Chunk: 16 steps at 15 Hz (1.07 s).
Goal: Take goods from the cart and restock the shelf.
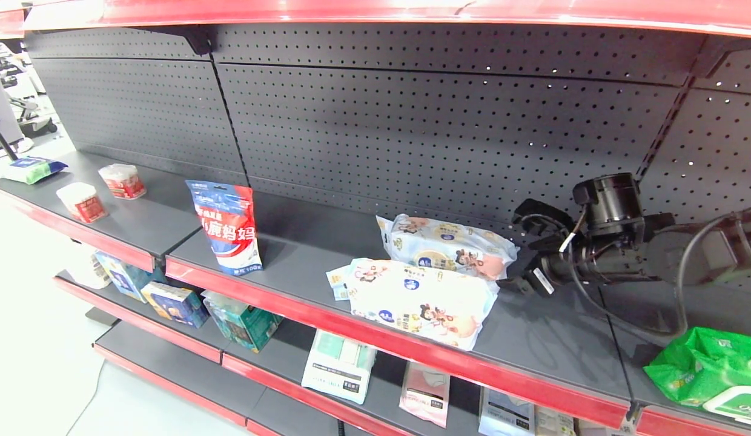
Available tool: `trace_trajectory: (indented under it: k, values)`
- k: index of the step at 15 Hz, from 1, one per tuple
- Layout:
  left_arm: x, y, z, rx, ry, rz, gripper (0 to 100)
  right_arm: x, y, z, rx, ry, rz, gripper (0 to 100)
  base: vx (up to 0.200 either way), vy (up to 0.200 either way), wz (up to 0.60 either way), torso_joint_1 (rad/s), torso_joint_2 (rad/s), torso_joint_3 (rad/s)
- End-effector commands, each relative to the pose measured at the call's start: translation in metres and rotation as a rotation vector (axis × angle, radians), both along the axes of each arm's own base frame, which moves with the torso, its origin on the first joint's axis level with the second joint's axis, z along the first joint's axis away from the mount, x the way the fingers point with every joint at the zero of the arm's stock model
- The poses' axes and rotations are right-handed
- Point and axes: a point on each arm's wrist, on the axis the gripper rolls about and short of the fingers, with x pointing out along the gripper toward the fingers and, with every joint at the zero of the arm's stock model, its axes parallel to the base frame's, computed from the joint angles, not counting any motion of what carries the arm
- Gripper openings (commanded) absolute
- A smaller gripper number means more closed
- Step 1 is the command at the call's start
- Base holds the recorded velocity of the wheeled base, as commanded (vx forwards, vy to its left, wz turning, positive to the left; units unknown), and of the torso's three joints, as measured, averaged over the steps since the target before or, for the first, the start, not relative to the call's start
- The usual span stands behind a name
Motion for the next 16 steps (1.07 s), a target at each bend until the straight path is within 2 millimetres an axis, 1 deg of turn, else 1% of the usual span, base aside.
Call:
trace_trajectory:
  k: [1,4,6,7,8,9,10,12,13,14,15,16]
  values:
    - [0.000,0.000,0.000,0.000,0.000,0.001,100,-0.017,-0.011,0.016,0.020,-0.032,-0.035,100,0.000,0.000,0.00,0.000,0.00,0.000]
    - [0.000,0.000,0.000,0.000,0.000,0.001,100,-0.041,-0.038,0.034,0.094,-0.057,-0.168,100,0.000,0.000,0.00,0.000,0.00,0.000]
    - [0.000,0.000,0.000,0.000,0.000,0.001,100,-0.065,-0.053,0.040,0.150,-0.059,-0.271,100,0.000,0.000,0.00,0.000,0.00,0.000]
    - [0.000,0.000,0.000,0.000,0.000,0.001,100,-0.074,-0.058,0.044,0.174,-0.070,-0.324,100,0.000,0.000,0.00,0.000,0.00,0.000]
    - [0.000,0.000,0.000,0.000,0.000,0.001,100,-0.089,-0.064,0.050,0.213,-0.090,-0.405,100,0.000,0.000,0.00,0.000,0.00,0.000]
    - [0.000,0.000,0.000,0.000,0.000,0.001,100,-0.110,-0.069,0.053,0.260,-0.114,-0.487,100,0.000,0.000,0.00,0.000,0.00,0.000]
    - [0.000,0.000,0.000,0.000,0.000,0.001,100,-0.140,-0.075,0.054,0.288,-0.160,-0.564,100,0.000,0.000,0.00,0.000,0.00,0.000]
    - [0.000,0.000,0.000,0.000,0.000,0.001,100,-0.190,-0.083,0.052,0.318,-0.242,-0.642,100,0.000,0.000,0.00,0.000,0.00,0.000]
    - [0.000,0.000,0.000,0.000,0.000,0.001,100,-0.218,-0.084,0.049,0.319,-0.303,-0.670,100,0.000,0.000,0.00,0.000,0.00,0.000]
    - [0.000,0.000,0.000,0.000,0.000,0.001,100,-0.241,-0.084,0.046,0.314,-0.374,-0.700,100,0.000,0.000,0.00,0.000,0.00,0.000]
    - [0.000,0.000,0.000,0.000,0.000,0.001,100,-0.261,-0.083,0.044,0.308,-0.439,-0.722,100,0.000,0.000,0.00,0.000,0.00,0.000]
    - [0.000,0.000,0.000,0.000,0.000,0.001,100,-0.282,-0.079,0.035,0.312,-0.485,-0.692,100,0.000,0.000,0.00,0.000,0.00,0.000]
